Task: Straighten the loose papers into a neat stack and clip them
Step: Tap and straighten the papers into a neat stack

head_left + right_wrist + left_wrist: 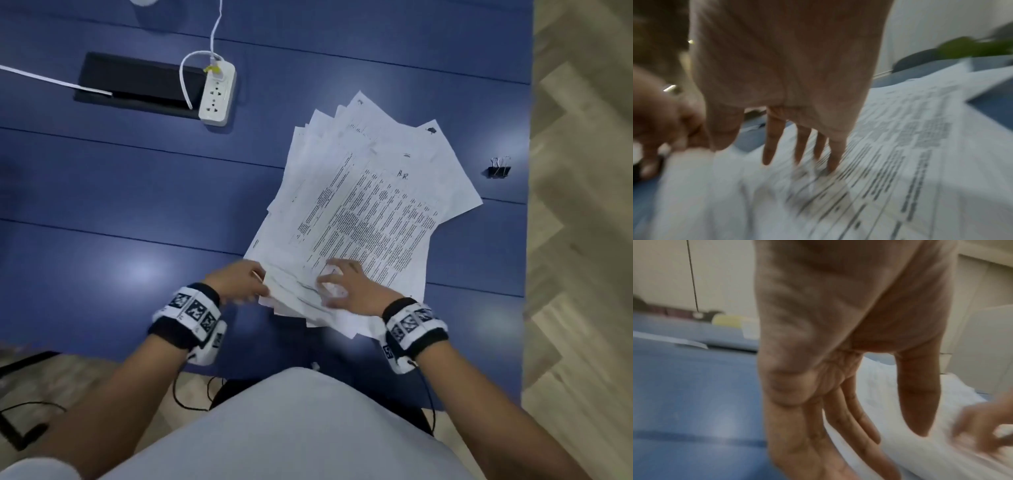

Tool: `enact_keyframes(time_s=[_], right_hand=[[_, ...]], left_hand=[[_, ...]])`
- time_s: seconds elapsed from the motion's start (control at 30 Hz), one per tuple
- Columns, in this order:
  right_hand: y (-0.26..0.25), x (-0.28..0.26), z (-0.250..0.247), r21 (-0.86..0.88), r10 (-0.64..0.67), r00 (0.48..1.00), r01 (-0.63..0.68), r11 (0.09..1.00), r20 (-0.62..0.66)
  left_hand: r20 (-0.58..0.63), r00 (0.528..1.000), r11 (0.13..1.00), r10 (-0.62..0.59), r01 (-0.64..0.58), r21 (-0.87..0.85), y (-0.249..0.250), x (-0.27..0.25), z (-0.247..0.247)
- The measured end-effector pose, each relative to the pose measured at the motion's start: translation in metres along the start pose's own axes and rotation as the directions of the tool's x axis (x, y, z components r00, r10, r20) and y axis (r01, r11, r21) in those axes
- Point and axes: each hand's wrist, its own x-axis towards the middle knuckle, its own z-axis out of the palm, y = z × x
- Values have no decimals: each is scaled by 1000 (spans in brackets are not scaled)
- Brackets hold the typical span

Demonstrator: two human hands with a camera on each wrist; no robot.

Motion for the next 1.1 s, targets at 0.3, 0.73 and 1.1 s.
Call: enact_keyframes(time_s=[0.3,0.73,1.1], right_hand=[[110,-21,-89,846,843,256,-135,516,-473],[169,49,-189,795,745,408,-72,602,-528],[124,33,-169,933,610,745,42,358,-268]], left_hand=[[-549,787,952,281,-300,57,66,77,-63],[-520,851,979,66,44,197,114,122,-23],[-522,853,924,-16,-187,-334,106,112,-4]])
